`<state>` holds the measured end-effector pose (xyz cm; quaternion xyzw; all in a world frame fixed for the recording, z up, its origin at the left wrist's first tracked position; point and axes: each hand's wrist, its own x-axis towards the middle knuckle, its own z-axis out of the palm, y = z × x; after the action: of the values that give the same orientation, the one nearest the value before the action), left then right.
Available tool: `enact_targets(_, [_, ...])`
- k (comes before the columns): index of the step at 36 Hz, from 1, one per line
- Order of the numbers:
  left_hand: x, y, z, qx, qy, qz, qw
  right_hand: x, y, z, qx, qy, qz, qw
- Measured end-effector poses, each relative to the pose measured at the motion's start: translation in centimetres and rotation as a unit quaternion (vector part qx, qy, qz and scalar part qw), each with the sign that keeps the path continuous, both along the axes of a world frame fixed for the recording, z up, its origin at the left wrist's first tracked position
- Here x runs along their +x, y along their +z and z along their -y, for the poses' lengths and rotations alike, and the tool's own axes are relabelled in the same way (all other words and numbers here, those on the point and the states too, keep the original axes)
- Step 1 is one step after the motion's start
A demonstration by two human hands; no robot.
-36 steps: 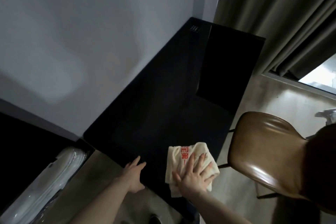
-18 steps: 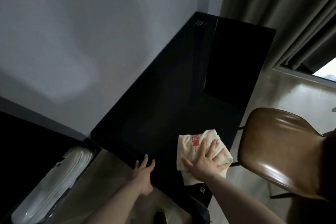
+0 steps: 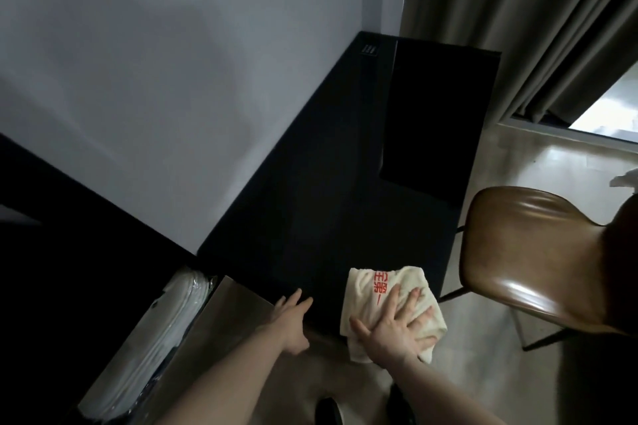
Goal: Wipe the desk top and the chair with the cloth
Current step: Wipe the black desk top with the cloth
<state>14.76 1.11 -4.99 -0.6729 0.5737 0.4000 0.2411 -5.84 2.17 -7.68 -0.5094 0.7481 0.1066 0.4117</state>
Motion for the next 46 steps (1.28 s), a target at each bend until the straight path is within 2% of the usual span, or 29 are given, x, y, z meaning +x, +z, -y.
enact_targets(12, [0.0, 0.4, 3.8, -0.023, 0.005, -0.011, 1.000, 0.4, 0.2, 3.2, 0.025, -0.050, 0.004, 0.998])
enact_targets(22, [-3.3, -1.3, 10.0, -0.038, 0.025, -0.006, 0.999, -1.9, -0.3, 10.6, 0.021, -0.072, 0.006, 0.997])
enact_targets(28, [-5.9, -2.4, 15.5, -0.018, 0.062, -0.001, 0.998, -5.0, -0.9, 16.9, 0.012, -0.044, 0.013, 0.999])
enact_targets(32, [-8.1, -2.9, 18.8, 0.034, 0.132, 0.001, 0.991, -7.3, -1.3, 21.7, 0.002, -0.024, 0.017, 1.000])
enact_targets(36, [-9.6, -3.0, 20.2, 0.027, 0.189, 0.006, 0.982, -8.8, -1.0, 25.7, -0.005, -0.015, 0.021, 1.000])
enact_targets(41, [-10.0, -2.3, 19.9, 0.006, 0.206, -0.005, 0.979, -9.9, -0.4, 28.7, -0.006, -0.009, 0.040, 0.999])
enact_targets(46, [-10.1, -1.8, 18.5, 0.002, 0.176, -0.031, 0.984, -11.1, -0.4, 29.3, -0.003, 0.014, 0.049, 0.999])
